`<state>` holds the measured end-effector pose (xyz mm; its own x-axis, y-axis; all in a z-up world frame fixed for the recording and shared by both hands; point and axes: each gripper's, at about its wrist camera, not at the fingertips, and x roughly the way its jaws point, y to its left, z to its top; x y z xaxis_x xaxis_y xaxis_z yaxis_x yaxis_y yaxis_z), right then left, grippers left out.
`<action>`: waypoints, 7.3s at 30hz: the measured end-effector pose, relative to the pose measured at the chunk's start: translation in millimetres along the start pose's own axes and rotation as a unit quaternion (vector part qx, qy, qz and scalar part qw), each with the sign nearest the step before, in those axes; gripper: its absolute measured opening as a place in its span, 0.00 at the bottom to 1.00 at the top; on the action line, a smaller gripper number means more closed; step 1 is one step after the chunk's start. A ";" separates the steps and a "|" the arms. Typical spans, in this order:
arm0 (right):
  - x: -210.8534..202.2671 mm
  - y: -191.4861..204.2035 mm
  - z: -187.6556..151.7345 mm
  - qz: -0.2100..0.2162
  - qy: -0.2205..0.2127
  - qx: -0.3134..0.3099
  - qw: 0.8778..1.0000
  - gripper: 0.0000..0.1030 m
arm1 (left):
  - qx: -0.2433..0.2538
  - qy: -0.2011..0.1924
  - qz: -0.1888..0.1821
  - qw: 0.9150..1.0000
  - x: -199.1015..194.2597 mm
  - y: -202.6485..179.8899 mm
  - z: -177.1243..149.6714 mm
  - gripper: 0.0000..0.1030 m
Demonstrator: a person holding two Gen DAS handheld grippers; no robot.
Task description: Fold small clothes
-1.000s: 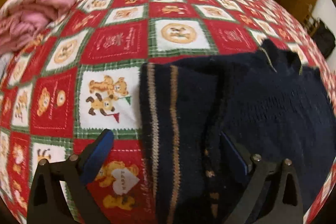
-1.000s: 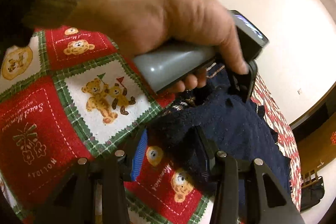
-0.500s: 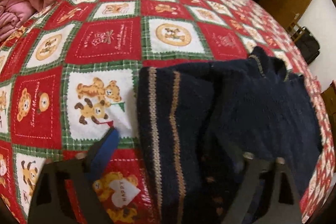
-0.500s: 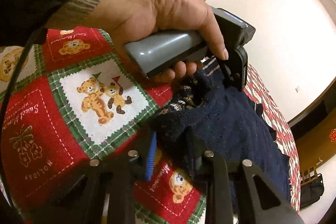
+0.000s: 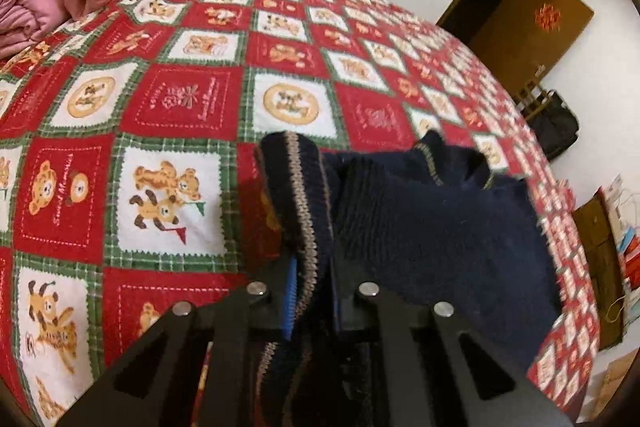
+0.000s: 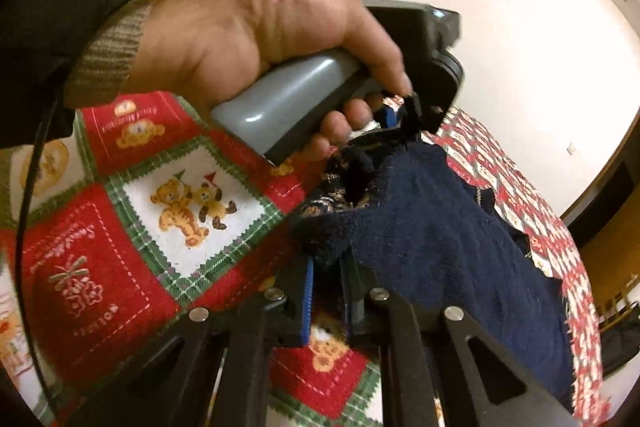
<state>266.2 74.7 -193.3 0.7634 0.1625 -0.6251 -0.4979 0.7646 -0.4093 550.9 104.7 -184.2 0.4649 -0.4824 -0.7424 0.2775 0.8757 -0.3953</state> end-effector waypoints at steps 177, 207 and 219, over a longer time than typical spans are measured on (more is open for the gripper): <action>14.4 -384.9 -188.6 0.088 0.123 0.368 0.917 0.45 | 0.121 0.007 0.072 0.990 66.9 -239.4 -135.3 1.00; -15.0 -438.4 -185.7 0.113 0.037 0.434 0.893 0.54 | 0.064 -0.052 -0.022 0.996 62.0 -214.7 -68.8 1.00; 58.9 -483.9 -228.9 0.146 0.120 0.525 0.830 0.66 | 0.014 0.021 -0.079 0.997 109.2 -207.3 -58.8 1.00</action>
<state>457.9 -428.5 -184.2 0.5065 0.4043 -0.7615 0.0813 0.8569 0.5090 494.7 -128.3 -215.1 0.3770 -0.6129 -0.6944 0.3689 0.7870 -0.4945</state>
